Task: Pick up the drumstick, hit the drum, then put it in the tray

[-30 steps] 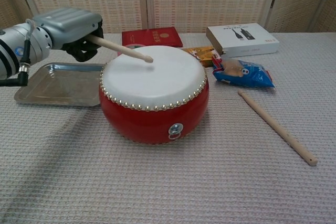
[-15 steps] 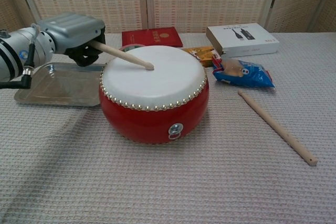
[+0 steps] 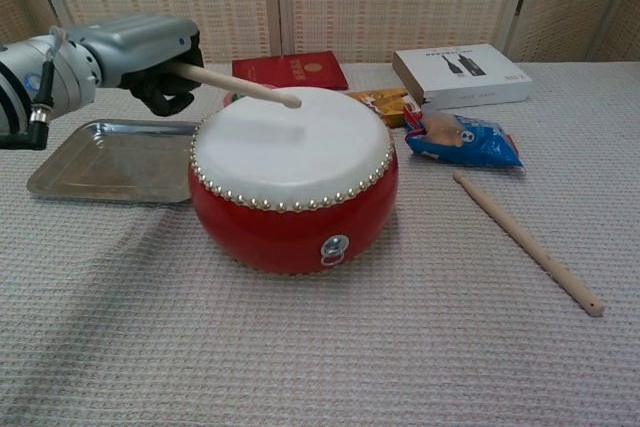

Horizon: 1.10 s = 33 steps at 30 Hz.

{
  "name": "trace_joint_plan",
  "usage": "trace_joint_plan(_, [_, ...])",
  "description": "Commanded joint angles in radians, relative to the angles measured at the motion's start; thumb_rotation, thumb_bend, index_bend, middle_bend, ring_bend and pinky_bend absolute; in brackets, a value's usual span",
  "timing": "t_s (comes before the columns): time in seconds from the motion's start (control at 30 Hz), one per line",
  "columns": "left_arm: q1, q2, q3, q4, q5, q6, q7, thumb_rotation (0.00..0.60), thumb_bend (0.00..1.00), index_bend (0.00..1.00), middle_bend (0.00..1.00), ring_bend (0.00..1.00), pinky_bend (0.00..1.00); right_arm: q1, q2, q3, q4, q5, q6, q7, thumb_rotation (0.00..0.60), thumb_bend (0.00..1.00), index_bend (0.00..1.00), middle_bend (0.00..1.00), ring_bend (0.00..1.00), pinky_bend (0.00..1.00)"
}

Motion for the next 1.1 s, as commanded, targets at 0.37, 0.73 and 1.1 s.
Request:
trace_joint_plan(0.37, [0.004, 0.059, -0.032, -0.095, -0.035, -0.012, -0.103, 0.600, 0.77, 1.00, 1.00, 0.97, 1.00, 0.004, -0.002, 0.001, 0.007, -0.003, -0.002, 0.007, 0.600, 0.18, 0.00, 0.08, 0.00, 0.00])
trace_joint_plan(0.73, [-0.018, -0.034, 0.069, 0.033, 0.012, 0.049, 0.108, 0.600, 0.76, 1.00, 1.00, 0.95, 1.00, 0.001, -0.004, 0.000, 0.014, -0.001, -0.001, 0.014, 0.600, 0.18, 0.00, 0.08, 0.00, 0.00])
trace_joint_plan(1.1, [0.005, 0.028, 0.002, -0.073, -0.026, 0.035, -0.058, 0.600, 0.76, 1.00, 1.00, 0.96, 1.00, 0.001, -0.008, -0.001, 0.015, 0.000, -0.002, 0.016, 0.600, 0.18, 0.00, 0.08, 0.00, 0.00])
